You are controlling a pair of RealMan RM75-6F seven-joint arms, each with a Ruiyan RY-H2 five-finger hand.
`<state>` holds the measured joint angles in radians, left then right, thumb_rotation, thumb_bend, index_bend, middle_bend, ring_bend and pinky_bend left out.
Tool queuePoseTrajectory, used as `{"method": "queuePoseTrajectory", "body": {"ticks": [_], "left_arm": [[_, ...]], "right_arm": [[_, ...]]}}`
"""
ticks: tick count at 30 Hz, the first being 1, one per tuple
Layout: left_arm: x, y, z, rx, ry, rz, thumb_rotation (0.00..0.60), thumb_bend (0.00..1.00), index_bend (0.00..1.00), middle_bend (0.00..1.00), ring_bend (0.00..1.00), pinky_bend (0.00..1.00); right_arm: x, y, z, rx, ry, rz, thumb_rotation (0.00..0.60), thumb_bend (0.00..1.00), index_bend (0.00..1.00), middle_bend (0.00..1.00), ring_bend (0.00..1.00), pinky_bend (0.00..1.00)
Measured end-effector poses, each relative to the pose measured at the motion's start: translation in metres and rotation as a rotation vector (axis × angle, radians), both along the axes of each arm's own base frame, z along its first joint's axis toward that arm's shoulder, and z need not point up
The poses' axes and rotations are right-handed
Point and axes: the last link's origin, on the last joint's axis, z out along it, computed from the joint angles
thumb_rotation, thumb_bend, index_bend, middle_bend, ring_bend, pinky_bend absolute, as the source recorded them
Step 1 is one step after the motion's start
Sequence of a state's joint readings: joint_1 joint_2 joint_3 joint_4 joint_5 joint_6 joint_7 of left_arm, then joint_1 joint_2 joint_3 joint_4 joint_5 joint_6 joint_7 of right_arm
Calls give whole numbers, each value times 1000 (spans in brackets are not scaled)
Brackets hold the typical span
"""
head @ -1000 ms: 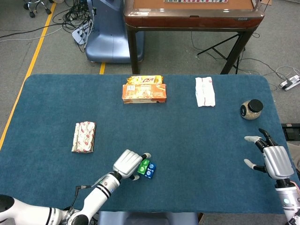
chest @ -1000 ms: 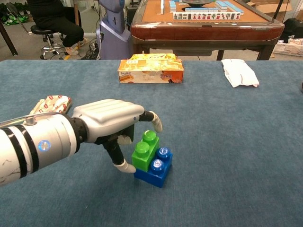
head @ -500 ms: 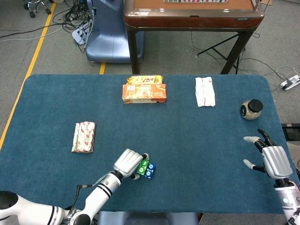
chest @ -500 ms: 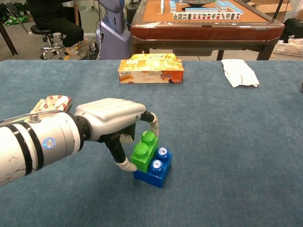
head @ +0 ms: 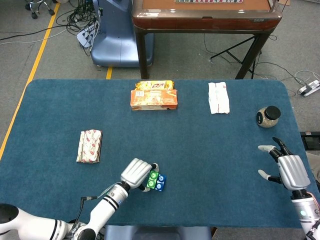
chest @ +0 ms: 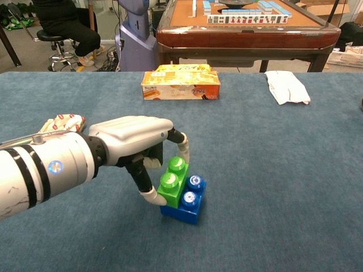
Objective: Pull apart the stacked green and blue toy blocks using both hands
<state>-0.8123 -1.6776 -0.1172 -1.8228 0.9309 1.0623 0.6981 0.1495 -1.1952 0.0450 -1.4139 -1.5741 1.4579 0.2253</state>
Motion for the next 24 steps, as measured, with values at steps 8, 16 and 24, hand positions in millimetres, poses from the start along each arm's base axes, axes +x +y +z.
{"method": "queuePoseTrajectory", "body": {"ticks": [8, 16, 24], "left_arm": [[-3, 0, 9, -36, -126, 86, 600, 222, 623, 1000, 955, 1000], [-2, 5, 26, 16, -319, 151, 600, 282, 660, 1000, 979, 1000], [6, 16, 41, 132, -430, 204, 600, 295, 683, 1000, 990, 1000]], "right_arm": [[16, -5, 0, -15, -59, 59, 600, 2, 306, 478, 511, 604], [58, -19, -8, 6, -185, 191, 600, 0, 307, 900, 952, 953], [100, -37, -26, 104, -190, 226, 600, 0, 307, 1000, 1000, 1000]]}}
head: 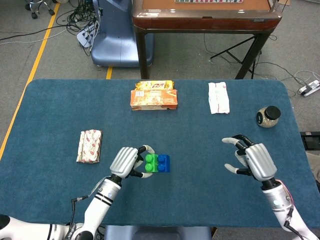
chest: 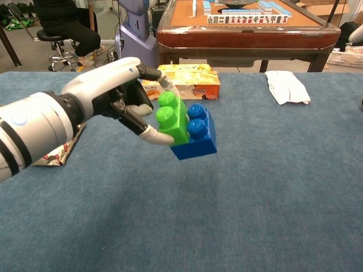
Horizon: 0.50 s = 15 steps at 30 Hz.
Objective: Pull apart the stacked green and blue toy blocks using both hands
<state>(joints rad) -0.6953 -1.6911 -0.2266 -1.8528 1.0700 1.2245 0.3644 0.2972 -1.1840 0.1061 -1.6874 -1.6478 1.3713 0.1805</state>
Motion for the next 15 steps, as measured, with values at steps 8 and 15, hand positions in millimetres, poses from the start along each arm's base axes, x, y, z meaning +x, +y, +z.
{"method": "queuePoseTrajectory", "body": {"ticks": [8, 15], "left_arm": [[13, 13, 10, 98, -77, 50, 600, 307, 698, 1000, 1000, 1000], [16, 16, 13, 129, -89, 69, 600, 307, 696, 1000, 1000, 1000]], "right_arm": [[42, -29, -22, 132, -24, -16, 600, 0, 258, 1000, 1000, 1000], [84, -54, -40, 221, -71, 0, 600, 0, 163, 1000, 1000, 1000]]}}
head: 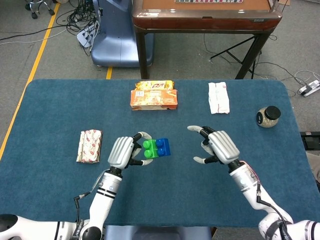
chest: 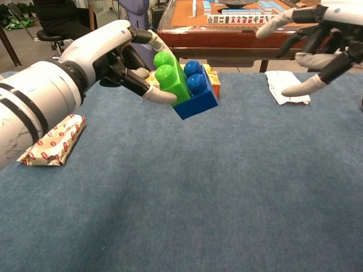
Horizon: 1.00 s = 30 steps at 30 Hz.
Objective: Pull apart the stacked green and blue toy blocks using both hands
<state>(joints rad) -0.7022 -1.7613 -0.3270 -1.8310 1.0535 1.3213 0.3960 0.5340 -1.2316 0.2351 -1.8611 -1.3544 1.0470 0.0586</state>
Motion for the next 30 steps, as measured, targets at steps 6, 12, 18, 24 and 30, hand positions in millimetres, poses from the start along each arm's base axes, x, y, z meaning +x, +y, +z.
{"method": "queuePoseTrajectory", "body": {"ticks": [6, 12, 18, 24, 30], "left_arm": [[-3, -1, 0, 7, 7, 8, 600, 307, 684, 1000, 1000, 1000], [-4, -1, 1, 6, 3, 14, 600, 306, 680, 1000, 1000, 1000], [-4, -2, 1, 5, 5, 11, 600, 307, 678, 1000, 1000, 1000], [-5, -2, -1, 3, 1, 11, 600, 307, 673, 1000, 1000, 1000], [-7, -3, -1, 3, -2, 12, 600, 307, 666, 1000, 1000, 1000]], "right_arm": [[21, -6, -21, 46, -24, 10, 600, 0, 82, 1000, 1000, 1000], [32, -11, -39, 81, -30, 12, 600, 0, 65, 1000, 1000, 1000], [38, -17, -53, 107, -43, -1, 600, 0, 65, 1000, 1000, 1000], [40, -21, -64, 139, -73, -22, 600, 0, 90, 1000, 1000, 1000], [42, -24, -73, 172, -111, -44, 600, 2, 352, 1000, 1000, 1000]]}}
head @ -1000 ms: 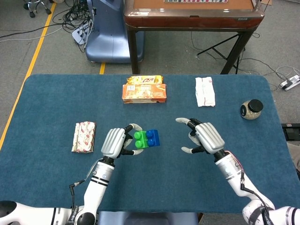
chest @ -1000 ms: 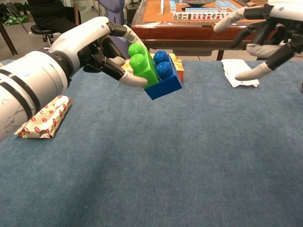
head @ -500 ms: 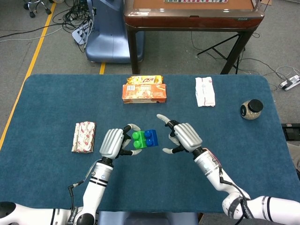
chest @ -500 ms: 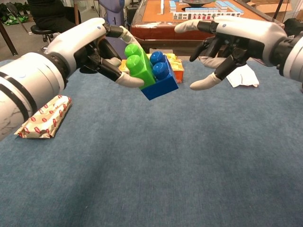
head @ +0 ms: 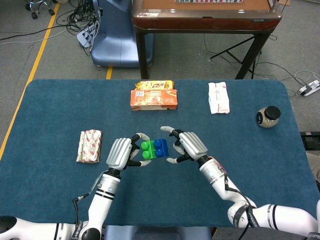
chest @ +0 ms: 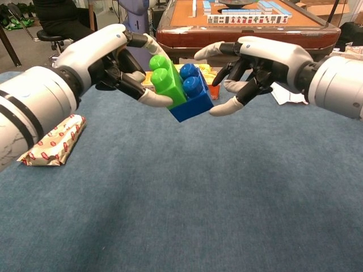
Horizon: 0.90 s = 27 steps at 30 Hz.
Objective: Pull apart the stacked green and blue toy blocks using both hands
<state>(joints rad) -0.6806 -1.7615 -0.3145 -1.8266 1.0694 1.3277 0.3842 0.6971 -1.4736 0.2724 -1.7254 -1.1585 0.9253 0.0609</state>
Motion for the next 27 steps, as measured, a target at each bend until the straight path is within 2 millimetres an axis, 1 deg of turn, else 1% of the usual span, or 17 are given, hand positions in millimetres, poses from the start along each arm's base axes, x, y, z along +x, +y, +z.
{"method": "queuePoseTrajectory", "body": {"ticks": [3, 6, 7, 10, 14, 21, 27], "left_arm": [[-1, 0, 0, -2, -2, 2, 600, 307, 666, 1000, 1000, 1000], [-2, 0, 0, -4, -3, 1, 600, 306, 666, 1000, 1000, 1000], [-2, 0, 0, -6, -4, 1, 600, 306, 666, 1000, 1000, 1000], [-3, -1, 0, -10, -7, 0, 600, 307, 667, 1000, 1000, 1000], [-4, -2, 0, -14, -8, -1, 600, 307, 669, 1000, 1000, 1000], [-5, -3, -1, -23, -12, -3, 600, 307, 670, 1000, 1000, 1000], [-8, -2, -1, -26, -21, 7, 600, 307, 671, 1000, 1000, 1000]], "right_arm": [[1, -1, -4, 22, -11, -5, 600, 40, 437, 1000, 1000, 1000], [1, -3, -9, 33, -15, -4, 600, 106, 491, 1000, 1000, 1000], [1, -3, -10, 35, -17, -5, 600, 112, 495, 1000, 1000, 1000], [1, -4, -12, 37, -20, -7, 600, 200, 558, 1000, 1000, 1000], [1, -5, -14, 34, -24, -11, 600, 266, 615, 1000, 1000, 1000], [0, -5, -15, 28, -35, -15, 600, 312, 671, 1000, 1000, 1000], [-5, -6, -14, 23, -22, -22, 600, 339, 706, 1000, 1000, 1000]]}}
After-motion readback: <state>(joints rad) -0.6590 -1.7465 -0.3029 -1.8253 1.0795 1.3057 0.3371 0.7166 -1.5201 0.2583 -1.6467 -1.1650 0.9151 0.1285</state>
